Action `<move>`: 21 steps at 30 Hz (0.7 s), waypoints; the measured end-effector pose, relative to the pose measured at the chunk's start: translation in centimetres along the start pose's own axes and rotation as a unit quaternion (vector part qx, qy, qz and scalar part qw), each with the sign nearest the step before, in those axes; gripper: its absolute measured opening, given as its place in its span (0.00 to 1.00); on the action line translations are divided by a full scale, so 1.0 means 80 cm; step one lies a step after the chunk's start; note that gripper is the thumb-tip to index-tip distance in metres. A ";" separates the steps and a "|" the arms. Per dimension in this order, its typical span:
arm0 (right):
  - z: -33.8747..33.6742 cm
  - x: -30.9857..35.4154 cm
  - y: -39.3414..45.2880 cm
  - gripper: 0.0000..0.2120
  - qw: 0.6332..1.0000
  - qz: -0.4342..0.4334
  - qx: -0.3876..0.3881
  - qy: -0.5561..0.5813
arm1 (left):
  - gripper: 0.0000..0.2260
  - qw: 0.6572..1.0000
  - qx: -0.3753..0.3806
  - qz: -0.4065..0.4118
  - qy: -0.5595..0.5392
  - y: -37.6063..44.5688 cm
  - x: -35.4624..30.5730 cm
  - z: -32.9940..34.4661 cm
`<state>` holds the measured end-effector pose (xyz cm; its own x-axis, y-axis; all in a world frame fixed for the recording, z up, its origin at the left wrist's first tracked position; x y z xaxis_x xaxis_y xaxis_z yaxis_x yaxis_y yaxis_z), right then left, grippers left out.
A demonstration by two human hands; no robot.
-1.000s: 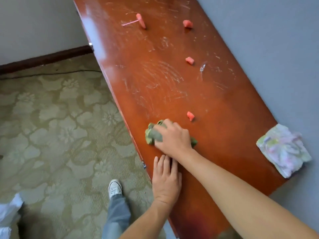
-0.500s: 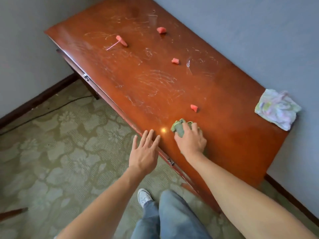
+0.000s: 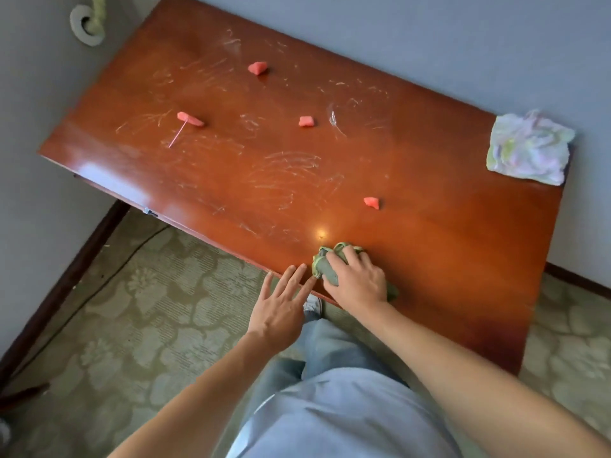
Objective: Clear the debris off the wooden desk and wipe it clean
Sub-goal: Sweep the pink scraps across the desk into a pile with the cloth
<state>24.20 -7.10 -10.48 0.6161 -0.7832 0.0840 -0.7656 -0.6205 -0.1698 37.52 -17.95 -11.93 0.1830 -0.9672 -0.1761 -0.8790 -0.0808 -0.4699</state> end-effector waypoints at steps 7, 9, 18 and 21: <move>-0.014 -0.001 0.007 0.24 0.958 0.282 -0.001 0.062 | 0.34 0.999 0.043 0.025 0.021 -0.002 0.054 -0.021; -0.015 0.028 0.005 0.25 0.962 0.270 0.003 0.052 | 0.33 0.997 0.055 0.044 0.036 -0.003 0.072 -0.031; -0.021 0.051 0.003 0.24 0.951 0.304 0.002 0.049 | 0.33 0.982 0.082 0.144 0.095 0.008 0.130 -0.069; -0.023 0.054 0.004 0.23 0.910 0.410 -0.005 0.066 | 0.34 0.976 0.083 0.173 0.098 0.013 0.137 -0.078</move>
<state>26.30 -10.73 -8.35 -0.1898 -0.9805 0.0510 -0.9599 0.1744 -0.2196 35.89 -30.13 -8.92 -0.2147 -0.9584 -0.1882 -0.7866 0.2839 -0.5482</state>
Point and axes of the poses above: each hand's wrist, its own y-axis towards the middle knuckle, its own z-axis out of the palm, x = y × z, the point moved 5 cm from there along y, towards the middle knuckle, and after that the axes turned 3 degrees about z, right-handed, at the moved point
